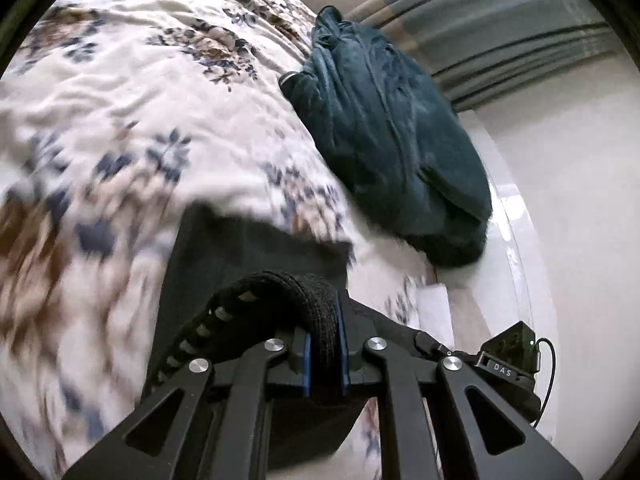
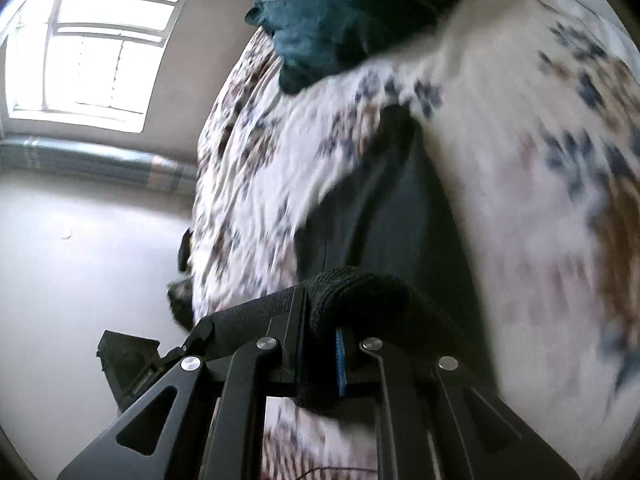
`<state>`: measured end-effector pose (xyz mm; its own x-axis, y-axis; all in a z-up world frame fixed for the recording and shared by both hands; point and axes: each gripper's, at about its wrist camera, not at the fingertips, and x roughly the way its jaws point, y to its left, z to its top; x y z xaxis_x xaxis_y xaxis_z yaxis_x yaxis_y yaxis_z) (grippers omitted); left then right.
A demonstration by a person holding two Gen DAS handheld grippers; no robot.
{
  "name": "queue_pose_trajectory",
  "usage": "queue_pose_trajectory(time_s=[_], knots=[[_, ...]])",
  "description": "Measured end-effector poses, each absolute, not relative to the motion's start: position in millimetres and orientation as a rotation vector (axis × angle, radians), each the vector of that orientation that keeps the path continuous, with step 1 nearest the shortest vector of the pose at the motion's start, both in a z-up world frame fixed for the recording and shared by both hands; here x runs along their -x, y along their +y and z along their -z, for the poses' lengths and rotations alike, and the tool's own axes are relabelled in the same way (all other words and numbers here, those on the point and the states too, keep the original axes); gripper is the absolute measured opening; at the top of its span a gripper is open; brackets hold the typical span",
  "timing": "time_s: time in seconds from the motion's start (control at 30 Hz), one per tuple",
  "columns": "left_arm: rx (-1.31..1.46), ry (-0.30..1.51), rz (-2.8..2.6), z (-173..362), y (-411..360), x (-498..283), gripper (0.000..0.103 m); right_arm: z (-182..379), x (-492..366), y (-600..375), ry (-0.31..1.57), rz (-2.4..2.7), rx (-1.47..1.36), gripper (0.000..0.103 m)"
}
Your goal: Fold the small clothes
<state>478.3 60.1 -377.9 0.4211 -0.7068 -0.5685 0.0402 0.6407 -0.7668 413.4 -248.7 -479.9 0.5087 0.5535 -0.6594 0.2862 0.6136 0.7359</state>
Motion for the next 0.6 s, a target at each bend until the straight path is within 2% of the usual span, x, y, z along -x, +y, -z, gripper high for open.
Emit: queue_pose_trajectory(time_s=[0.13,0.23,0.3,0.33,0.4,0.57,0.6], knots=[[0.798,1.159,0.472,423.4,57.6,-562.2,0.014,512.6,-510.5,-259.5,1.072,-0.131,-0.944,0.012],[0.856,1.157,0.465,438.7,72.4,-582.7,0.035,548.8,-559.0,-268.5,1.137,-0.150,-1.024,0.022],[0.911,1.107,0.474,437.4,89.8,-579.5,0.063,557.5,-571.5,-274.8,1.146,-0.148,-1.033,0.044],[0.923,1.088,0.467,437.5,97.7,-576.7,0.066,553.0,-568.4,-279.4,1.100,-0.163,-1.029,0.048],[0.856,1.088,0.452,438.9,103.3,-571.7,0.066,546.4,-557.0,-285.8,1.061,-0.163,-1.001,0.063],[0.488,1.205,0.467,460.1,59.4,-583.4,0.066,563.7,-551.5,-286.7,1.172,-0.070,-0.845,0.063],[0.432,1.213,0.466,464.7,48.7,-586.7,0.063,571.0,-556.0,-284.8,1.195,-0.065,-0.820,0.063]])
